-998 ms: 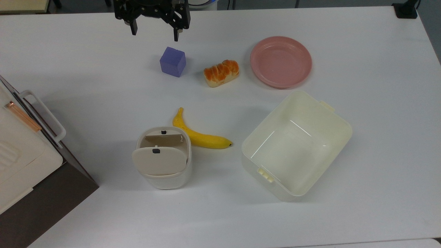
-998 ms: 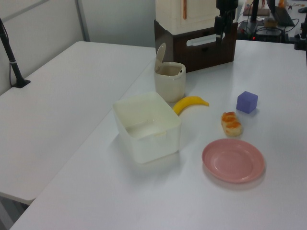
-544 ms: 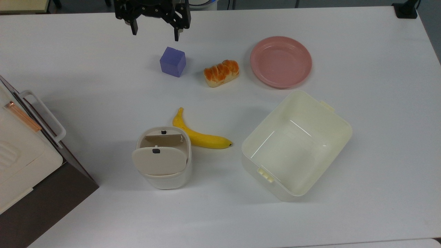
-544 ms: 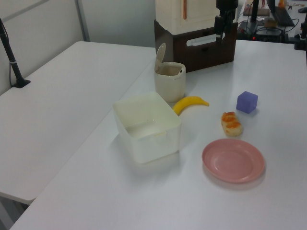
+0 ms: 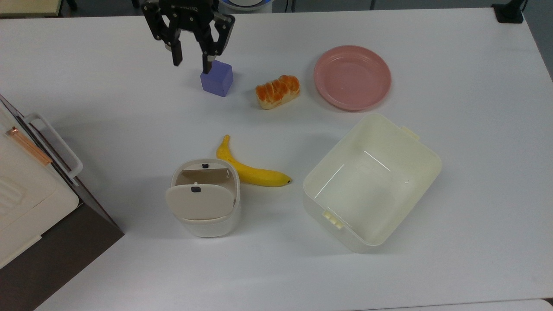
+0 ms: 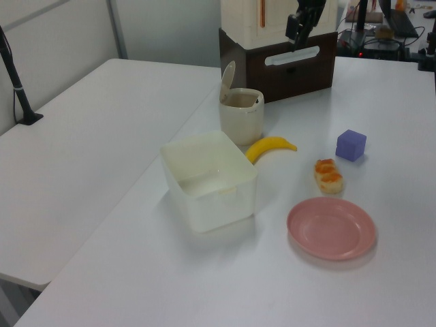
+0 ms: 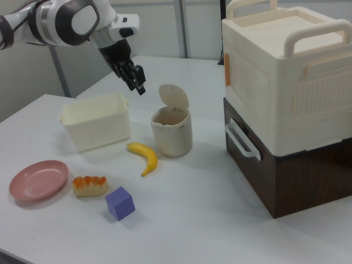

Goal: Close the trash can

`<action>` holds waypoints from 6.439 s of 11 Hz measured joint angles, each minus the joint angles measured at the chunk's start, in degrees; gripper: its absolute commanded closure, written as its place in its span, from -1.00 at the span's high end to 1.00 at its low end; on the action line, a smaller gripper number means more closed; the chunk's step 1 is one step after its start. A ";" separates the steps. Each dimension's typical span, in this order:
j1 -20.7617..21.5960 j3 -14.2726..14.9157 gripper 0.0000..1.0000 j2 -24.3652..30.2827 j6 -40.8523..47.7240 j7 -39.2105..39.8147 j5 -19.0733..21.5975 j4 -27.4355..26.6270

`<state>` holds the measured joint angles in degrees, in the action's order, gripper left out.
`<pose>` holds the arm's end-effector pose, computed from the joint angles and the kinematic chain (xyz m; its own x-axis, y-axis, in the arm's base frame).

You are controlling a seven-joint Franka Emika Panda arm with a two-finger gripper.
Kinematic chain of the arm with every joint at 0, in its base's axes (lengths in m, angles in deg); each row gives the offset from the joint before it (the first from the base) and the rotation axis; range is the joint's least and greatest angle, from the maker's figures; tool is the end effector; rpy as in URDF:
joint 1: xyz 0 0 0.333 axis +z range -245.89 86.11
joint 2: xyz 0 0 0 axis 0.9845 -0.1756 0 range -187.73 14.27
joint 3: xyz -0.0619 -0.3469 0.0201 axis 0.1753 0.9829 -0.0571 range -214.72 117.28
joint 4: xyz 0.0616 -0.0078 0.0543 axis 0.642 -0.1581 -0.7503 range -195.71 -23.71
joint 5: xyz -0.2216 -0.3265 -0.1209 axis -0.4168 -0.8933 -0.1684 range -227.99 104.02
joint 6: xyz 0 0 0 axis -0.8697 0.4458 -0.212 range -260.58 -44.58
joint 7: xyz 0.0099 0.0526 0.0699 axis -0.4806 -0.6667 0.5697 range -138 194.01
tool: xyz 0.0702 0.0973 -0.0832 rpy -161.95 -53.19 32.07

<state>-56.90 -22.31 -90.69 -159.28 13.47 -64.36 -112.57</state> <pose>0.6418 -0.0336 0.6038 0.9106 -0.2792 0.3048 -0.2917 -0.9565 -0.0048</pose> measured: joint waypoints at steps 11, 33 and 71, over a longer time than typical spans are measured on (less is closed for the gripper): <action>-1.68 0.45 -1.00 -17.13 -25.87 -36.53 -0.09 12.50; -1.63 -1.03 -1.00 -25.67 -14.91 -19.23 -4.29 13.18; -1.82 -1.75 1.00 -1.27 18.11 9.54 0.07 3.73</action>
<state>-58.72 -24.06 -91.97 -141.16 23.01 -64.29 -108.84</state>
